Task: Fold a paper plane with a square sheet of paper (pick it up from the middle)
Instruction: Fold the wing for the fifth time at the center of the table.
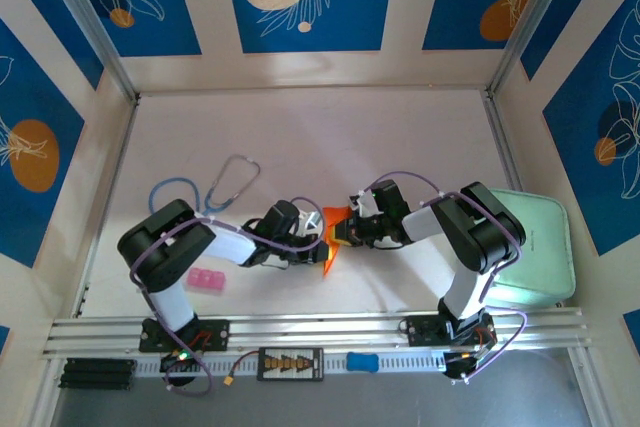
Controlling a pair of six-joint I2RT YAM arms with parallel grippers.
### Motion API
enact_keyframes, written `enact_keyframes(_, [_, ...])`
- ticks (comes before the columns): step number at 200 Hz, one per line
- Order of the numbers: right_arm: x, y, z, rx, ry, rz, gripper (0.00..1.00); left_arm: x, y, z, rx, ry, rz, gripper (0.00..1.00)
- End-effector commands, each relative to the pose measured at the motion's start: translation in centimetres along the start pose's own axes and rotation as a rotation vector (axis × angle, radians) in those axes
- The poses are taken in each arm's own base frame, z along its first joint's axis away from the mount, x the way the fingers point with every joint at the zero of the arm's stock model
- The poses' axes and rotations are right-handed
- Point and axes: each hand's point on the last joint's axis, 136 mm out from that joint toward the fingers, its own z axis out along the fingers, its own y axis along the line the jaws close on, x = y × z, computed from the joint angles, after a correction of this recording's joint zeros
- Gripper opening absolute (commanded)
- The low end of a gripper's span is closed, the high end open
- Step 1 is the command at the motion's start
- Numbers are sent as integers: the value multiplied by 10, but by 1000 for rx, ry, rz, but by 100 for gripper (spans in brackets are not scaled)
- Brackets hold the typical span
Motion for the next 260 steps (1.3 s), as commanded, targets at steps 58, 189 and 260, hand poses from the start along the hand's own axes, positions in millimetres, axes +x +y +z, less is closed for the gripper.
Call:
enact_keyframes(58, [8, -46, 2, 169, 8, 123, 3, 35, 5, 2, -8, 144, -26, 0])
enact_keyframes(189, [11, -56, 2, 221, 5, 151, 3, 62, 10, -2, -48, 221, -14, 10])
enact_keyframes(260, [13, -59, 3, 235, 6, 160, 3, 71, 13, -5, -67, 236, -5, 8])
